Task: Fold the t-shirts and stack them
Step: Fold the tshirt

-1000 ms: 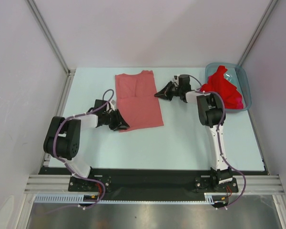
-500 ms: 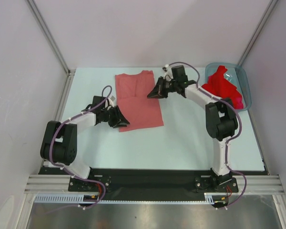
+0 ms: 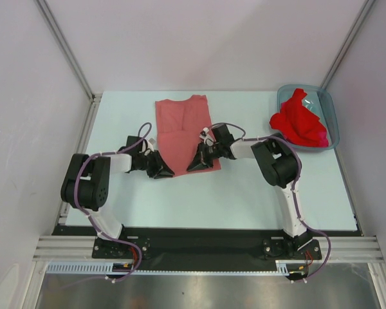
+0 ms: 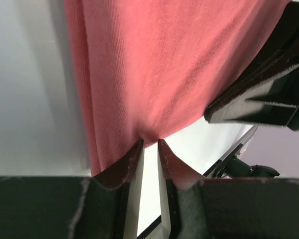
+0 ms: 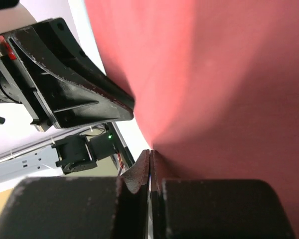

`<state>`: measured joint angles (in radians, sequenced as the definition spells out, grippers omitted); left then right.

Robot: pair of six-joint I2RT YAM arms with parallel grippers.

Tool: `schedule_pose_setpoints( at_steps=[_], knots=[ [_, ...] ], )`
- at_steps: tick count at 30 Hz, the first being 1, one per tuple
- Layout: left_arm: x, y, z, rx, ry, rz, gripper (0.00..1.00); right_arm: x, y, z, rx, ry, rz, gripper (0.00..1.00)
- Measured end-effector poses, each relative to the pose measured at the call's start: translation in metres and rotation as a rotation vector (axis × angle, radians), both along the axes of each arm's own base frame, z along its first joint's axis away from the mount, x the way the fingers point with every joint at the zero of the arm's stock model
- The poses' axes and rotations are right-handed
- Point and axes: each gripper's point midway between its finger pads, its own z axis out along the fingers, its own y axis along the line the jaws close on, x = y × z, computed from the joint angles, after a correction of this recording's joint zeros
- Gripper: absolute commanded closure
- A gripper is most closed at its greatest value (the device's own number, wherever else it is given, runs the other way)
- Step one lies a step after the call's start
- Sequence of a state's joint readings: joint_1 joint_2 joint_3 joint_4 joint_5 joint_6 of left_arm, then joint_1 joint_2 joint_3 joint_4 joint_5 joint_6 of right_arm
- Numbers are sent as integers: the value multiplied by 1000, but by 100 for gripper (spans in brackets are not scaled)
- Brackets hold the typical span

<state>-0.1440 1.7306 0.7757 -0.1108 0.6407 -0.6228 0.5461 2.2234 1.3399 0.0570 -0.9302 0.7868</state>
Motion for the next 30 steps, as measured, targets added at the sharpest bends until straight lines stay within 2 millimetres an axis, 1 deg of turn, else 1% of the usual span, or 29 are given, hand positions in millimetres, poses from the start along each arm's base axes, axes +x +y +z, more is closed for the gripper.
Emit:
schedule_pose_setpoints(
  at_steps=[6,8,10,14,17,18,20,21,23,24,26,27,28,30],
  knots=[
    [0,1,-1,-24,3,13,77,4,-12,-13,-27,-21,1,100],
    [-1,2,-2,-26,2,15,77,2,-18,-19,-41,-13,-2,100],
    [-1,3,-2,-29,2,17,78,-2,-26,-21,-44,-3,-3,100],
    [-2,4,-2,-28,2,19,78,-9,-52,-24,-79,13,-22,100],
    [-10,9,-1,1,3,19,73,-15,-82,-23,-136,23,-63,100],
    [-14,12,0,21,5,20,67,-17,-92,-23,-164,20,-80,98],
    [-20,20,2,65,6,26,57,-21,-114,-21,-219,21,-118,94],
    [-23,24,5,88,2,31,48,-22,-123,-19,-241,20,-137,89],
    [-27,30,15,119,-17,43,38,-21,-137,-13,-264,11,-171,80],
    [-28,32,22,129,-32,50,33,-20,-141,-9,-272,2,-187,72],
    [-28,35,34,140,-66,64,33,-16,-148,-3,-278,-13,-215,64],
    [-27,36,39,143,-81,71,37,-13,-150,-2,-282,-19,-229,62],
    [-27,36,42,143,-88,79,38,-10,-151,-1,-284,-24,-242,58],
    [-26,37,42,144,-80,94,42,-5,-153,-2,-292,-25,-267,52]
  ],
)
